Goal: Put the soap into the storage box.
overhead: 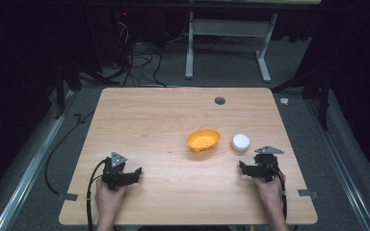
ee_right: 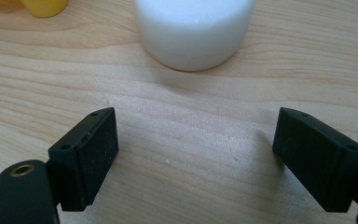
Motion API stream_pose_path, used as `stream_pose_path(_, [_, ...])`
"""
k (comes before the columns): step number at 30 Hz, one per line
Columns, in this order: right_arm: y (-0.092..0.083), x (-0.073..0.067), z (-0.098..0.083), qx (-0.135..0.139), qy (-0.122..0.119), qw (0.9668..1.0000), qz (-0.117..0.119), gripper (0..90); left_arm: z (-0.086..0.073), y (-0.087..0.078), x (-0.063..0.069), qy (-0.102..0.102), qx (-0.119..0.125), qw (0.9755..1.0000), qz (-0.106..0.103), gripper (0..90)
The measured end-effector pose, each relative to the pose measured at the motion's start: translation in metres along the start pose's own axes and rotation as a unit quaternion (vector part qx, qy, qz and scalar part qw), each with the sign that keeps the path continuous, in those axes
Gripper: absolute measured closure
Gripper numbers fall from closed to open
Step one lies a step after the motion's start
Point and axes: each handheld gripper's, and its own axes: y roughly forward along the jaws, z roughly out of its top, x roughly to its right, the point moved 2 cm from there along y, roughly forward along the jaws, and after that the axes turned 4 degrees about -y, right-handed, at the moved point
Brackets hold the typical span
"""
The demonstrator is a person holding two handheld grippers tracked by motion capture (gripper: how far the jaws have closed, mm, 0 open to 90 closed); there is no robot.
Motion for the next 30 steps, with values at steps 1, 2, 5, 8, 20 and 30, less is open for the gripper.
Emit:
stream_pose_path(1, [0.0,0.0,0.0,0.0,0.0,1.0,0.0,15.1,0.0,0.0,0.0,0.0,0.0,1.0,0.0,19.2])
stream_pose_path(2, [-0.001,0.001,0.001,0.001,0.003,1.0,0.005,15.0,0.0,0.0,0.0,0.0,0.0,1.0,0.0,19.2])
stream_pose_path(5, [-0.003,0.001,0.002,0.01,0.002,0.9999,0.002,15.1,0.0,0.0,0.0,0.0,0.0,1.0,0.0,19.2])
stream_pose_path(8, [-0.007,0.0,0.007,0.018,0.0,0.9998,0.008,15.2,0.0,0.0,0.0,0.0,0.0,1.0,0.0,19.2])
stream_pose_path(20, [-0.012,-0.001,0.021,0.039,-0.007,0.9991,0.016,15.1,0.0,0.0,0.0,0.0,0.0,1.0,0.0,19.2])
stream_pose_path(30, [-0.01,0.001,0.037,0.046,-0.008,0.9986,0.023,14.7,0.0,0.0,0.0,0.0,0.001,1.0,0.0,19.2])
